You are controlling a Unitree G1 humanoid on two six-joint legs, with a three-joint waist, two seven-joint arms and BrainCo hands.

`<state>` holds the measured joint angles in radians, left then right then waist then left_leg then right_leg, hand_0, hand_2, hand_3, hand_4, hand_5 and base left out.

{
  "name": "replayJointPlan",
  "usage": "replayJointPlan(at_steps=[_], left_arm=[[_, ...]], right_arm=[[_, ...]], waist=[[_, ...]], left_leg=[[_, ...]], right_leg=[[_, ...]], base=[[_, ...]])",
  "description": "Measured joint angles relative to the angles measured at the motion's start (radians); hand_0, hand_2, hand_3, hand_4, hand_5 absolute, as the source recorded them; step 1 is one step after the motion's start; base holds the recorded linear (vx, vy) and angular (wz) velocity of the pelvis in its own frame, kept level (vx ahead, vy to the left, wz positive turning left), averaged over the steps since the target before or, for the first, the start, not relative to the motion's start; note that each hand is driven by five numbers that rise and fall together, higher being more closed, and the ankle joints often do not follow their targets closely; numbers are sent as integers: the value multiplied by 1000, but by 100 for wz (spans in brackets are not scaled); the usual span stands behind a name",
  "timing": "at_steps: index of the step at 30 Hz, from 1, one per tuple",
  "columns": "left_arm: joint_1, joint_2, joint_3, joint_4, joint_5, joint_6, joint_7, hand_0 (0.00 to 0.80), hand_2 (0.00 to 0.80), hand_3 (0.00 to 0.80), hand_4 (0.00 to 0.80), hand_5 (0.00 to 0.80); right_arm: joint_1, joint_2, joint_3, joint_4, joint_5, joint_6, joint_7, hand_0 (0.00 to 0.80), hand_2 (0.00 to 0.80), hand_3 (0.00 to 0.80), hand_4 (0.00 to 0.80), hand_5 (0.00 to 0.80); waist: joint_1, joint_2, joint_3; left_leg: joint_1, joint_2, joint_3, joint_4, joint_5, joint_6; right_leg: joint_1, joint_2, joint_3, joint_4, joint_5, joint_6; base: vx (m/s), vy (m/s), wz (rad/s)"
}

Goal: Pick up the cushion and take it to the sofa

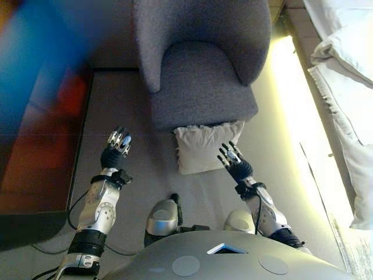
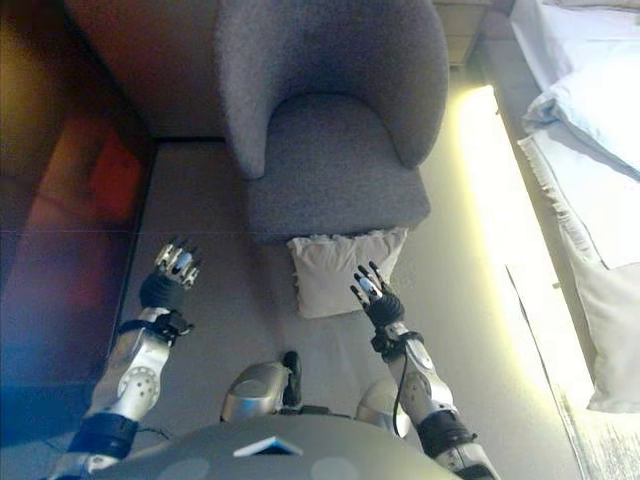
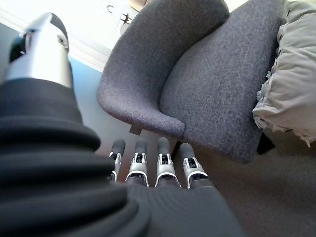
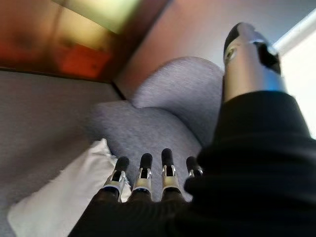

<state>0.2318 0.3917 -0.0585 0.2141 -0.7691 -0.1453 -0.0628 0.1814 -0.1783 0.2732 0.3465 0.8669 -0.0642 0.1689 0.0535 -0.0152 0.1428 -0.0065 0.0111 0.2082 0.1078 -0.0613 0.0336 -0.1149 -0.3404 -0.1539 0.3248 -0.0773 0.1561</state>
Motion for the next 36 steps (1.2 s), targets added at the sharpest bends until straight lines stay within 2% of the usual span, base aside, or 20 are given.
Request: replayJointPlan(at_steps=[2, 3, 5, 6, 7, 10, 13, 20, 21, 23, 24, 26, 28, 29, 30, 31, 32, 33, 34, 36], left_arm=[[10, -8, -3, 3, 0, -1, -12, 0, 0, 0, 0, 0], [18, -14, -4, 6, 0, -2, -21, 0, 0, 0, 0, 0], [34, -24, -2, 7, 0, -10, -50, 0, 0, 0, 0, 0], [55, -19, 1, 5, 0, -18, -66, 0, 0, 0, 0, 0], [72, -22, -2, 7, 0, -17, -77, 0, 0, 0, 0, 0], [141, -56, -8, -15, 0, -17, -111, 0, 0, 0, 0, 0], [135, -83, -9, -33, 0, -17, -120, 0, 0, 0, 0, 0], [59, -96, -41, -37, -11, 0, -107, 0, 0, 0, 0, 0], [44, -93, -42, -36, -11, 2, -96, 0, 0, 0, 0, 0], [11, -81, -48, -36, -11, 4, -79, 0, 0, 0, 0, 0], [9, -80, -54, -30, -11, 4, -69, 0, 0, 0, 0, 0], [15, -75, -82, -26, -11, 4, -55, 0, 0, 0, 0, 0], [16, -76, -96, -26, -12, 4, -51, 0, 0, 0, 0, 0], [16, -78, -98, -23, -12, 4, -48, 0, 0, 0, 0, 0], [17, -94, -100, -24, -12, 3, -48, 0, 0, 0, 0, 0], [27, -102, -91, -49, -12, 0, -48, 0, 0, 0, 0, 0], [37, -77, -79, -58, -13, 0, -49, 0, 0, 0, 0, 0], [47, -62, -71, -58, -13, 1, -52, 0, 0, 0, 0, 0], [49, -71, -71, -27, -14, 7, -54, 0, 0, 0, 0, 0], [80, -69, -68, -25, -31, 7, -73, 0, 0, 0, 0, 0]], right_arm=[[24, -6, -1, 3, 0, 1, 3, 0, 0, 0, 0, 0], [28, -12, -1, 7, 1, 2, 3, 0, 0, 0, 0, 0], [27, -26, -3, 11, 1, 3, 3, 0, 0, 0, 0, 0], [27, -24, -6, 13, 1, 4, 3, 0, 0, 0, 0, 0], [27, -26, -16, 23, 1, 5, 3, 0, 0, 0, 0, 0], [17, -58, -47, 26, 1, 13, -1, 0, 0, 0, 0, 0], [-10, -80, -48, 26, 0, 25, -3, 0, 0, 0, 0, 0], [-11, -71, -21, 22, 0, 49, -7, 0, 0, 0, 0, 0], [-12, -70, -20, 23, 0, 49, -11, 0, 0, 0, 0, 0], [-16, -70, -21, 28, 0, 49, -19, 0, 0, 0, 0, 0], [-15, -71, -25, 31, 1, 48, -19, 0, 0, 0, 0, 0], [-7, -70, -26, 32, 1, 41, -10, 0, 0, 0, 0, 0], [1, -76, -26, 30, 1, 39, 2, 0, 0, 0, 0, 0], [5, -80, -22, 32, 1, 39, 5, 0, 0, 0, 0, 0], [16, -109, -23, 20, 1, 35, 6, 0, 0, 0, 0, 0], [14, -125, -22, 12, 1, 33, 18, 0, 0, 0, 0, 0], [27, -106, -21, 23, 1, 33, 18, 0, 0, 0, 0, 0], [48, -92, -22, 23, 2, 32, 22, 0, 0, 0, 0, 0], [55, -92, -32, 40, 7, 28, 25, 0, 0, 0, 0, 0], [57, -84, -45, 51, 10, 8, 32, 0, 0, 0, 0, 0]], waist=[[-55, -16, -7], [-74, -22, -6], [-80, -37, -14], [-82, -57, -22], [-90, -63, -30], [-79, 2, -41], [-89, 23, -45], [-99, -9, -43], [-99, -19, -45], [-104, -52, -40], [-101, -56, -40], [-94, -67, -42], [-95, -45, -43], [-97, -27, -39], [-88, 31, -51], [-73, 74, -47], [-56, 33, -42], [-62, -5, -37], [-62, -1, -16], [-30, 3, 0]], left_leg=[[8, -15, -49, -20, 5, -4], [21, -19, -71, -32, 8, -11], [45, -22, -108, -45, -2, -32], [55, -28, -129, -51, -6, -52], [78, -19, -160, -63, -7, -73], [106, 62, -168, -81, -18, -90], [99, 96, -186, -76, -16, -99], [74, 122, -186, -7, -31, -121], [49, 121, -186, 28, -31, -123], [-45, 108, -180, 204, -29, -124], [-77, 115, -180, 277, -18, -108], [-83, 125, -177, 296, 12, -72], [-78, 139, -148, 274, 0, -78], [-80, 140, -141, 243, -1, -78], [-75, 167, -136, 141, -27, -41], [-77, 206, -132, 74, -39, -101], [-75, 184, -102, 70, -31, -134], [-68, 162, -99, 86, -17, -150], [-74, 172, -112, 129, -2, -172], [-129, 172, -107, 130, 0, -162]], right_leg=[[-12, 27, 32, -167, 52, 37], [-17, 39, 44, -231, 93, 37], [-18, 63, 66, -324, 167, 34], [-12, 65, 67, -346, 174, 27], [1, 80, 79, -321, 234, -1], [18, 166, 70, -297, 197, -44], [24, 199, 43, -286, 175, -59], [-3, 219, 53, -175, 90, -71], [-21, 221, 64, -141, 65, -80], [-48, 216, 80, -81, 28, -95], [-39, 215, 86, -82, 25, -103], [-20, 212, 82, -100, 25, -112], [-33, 211, 66, -105, 25, -112], [-26, 215, 60, -146, 30, -102], [-27, 256, 56, -159, 9, -58], [-99, 286, 54, 59, -40, -86], [-108, 248, 60, 235, -125, -82], [-22, 219, 54, 169, -222, -98], [53, 231, 69, 63, -226, -117], [74, 213, 81, -19, -184, -124]], base=[[424, -86, 61], [513, -63, 66], [447, -63, 63], [415, -80, 81], [377, -80, 73], [377, -140, 24], [272, -162, 17], [188, -151, 14], [187, -201, 33], [190, -75, 37], [198, 94, 9], [206, 231, -3], [203, 267, -5], [227, 249, -12], [249, 220, -21], [264, 201, -23], [278, 201, 10], [262, 188, 51], [256, 194, 49], [258, 211, 4]])
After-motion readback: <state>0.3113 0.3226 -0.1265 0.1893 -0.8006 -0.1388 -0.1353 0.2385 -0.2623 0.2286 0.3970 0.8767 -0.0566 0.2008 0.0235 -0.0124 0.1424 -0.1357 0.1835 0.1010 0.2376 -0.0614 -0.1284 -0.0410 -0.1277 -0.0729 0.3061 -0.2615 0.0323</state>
